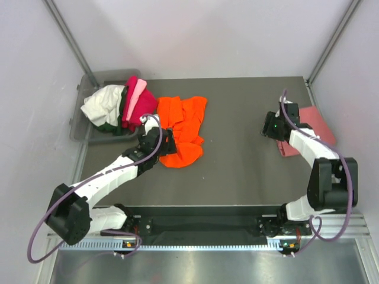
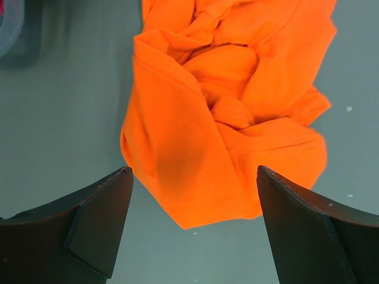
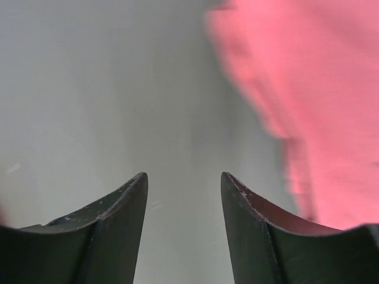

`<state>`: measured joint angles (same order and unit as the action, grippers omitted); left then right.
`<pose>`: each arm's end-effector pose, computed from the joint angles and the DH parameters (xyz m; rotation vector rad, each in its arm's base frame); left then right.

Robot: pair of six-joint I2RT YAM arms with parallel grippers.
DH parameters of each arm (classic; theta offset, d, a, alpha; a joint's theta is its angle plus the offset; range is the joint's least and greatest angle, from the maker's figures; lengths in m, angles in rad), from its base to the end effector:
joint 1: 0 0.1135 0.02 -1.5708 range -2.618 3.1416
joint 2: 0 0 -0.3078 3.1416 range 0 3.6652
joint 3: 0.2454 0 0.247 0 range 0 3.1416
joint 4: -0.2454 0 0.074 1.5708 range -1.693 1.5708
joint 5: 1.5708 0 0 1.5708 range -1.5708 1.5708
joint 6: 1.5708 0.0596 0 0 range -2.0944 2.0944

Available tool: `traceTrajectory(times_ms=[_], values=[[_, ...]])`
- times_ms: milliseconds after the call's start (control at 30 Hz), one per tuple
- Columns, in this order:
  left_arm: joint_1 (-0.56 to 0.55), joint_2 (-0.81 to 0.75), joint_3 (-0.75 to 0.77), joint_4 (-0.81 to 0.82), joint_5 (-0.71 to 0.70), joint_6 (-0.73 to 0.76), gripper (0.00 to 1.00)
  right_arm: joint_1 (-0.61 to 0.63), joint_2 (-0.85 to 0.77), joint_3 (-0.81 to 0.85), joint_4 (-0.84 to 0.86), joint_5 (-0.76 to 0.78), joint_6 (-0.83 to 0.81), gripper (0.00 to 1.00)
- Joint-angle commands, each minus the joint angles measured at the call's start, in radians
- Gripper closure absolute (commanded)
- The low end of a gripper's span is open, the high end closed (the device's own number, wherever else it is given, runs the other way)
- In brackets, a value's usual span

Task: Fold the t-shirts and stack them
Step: Flatten the tshirt out

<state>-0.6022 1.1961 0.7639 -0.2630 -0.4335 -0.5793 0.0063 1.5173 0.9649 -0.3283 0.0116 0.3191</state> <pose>0.2189 -0.1201 0.2720 -0.2001 2.1871 -0.1700 0.3240 0.0013 0.2432 0.3876 2.4250 0.1289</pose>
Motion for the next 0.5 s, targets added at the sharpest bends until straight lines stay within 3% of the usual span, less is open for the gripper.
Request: traceTrajectory(times_ms=[0, 200, 367, 467], values=[[0.001, 0.034, -0.012, 0.093, -0.036, 0.022, 0.11, 0.055, -0.083, -0.041, 0.098, -0.183, -0.023, 0.46], [0.004, 0.184, 0.06, 0.071, -0.094, 0.015, 0.1, 0.141, -0.072, -0.063, 0.092, -0.292, -0.046, 0.42], [0.015, 0.351, 0.193, 0.028, -0.091, 0.015, 0.12, 0.213, -0.054, -0.081, 0.098, -0.292, -0.06, 0.42], [0.016, 0.428, 0.247, -0.01, -0.068, -0.002, 0.46, 0.222, -0.057, -0.104, 0.115, -0.3, -0.061, 0.41]])
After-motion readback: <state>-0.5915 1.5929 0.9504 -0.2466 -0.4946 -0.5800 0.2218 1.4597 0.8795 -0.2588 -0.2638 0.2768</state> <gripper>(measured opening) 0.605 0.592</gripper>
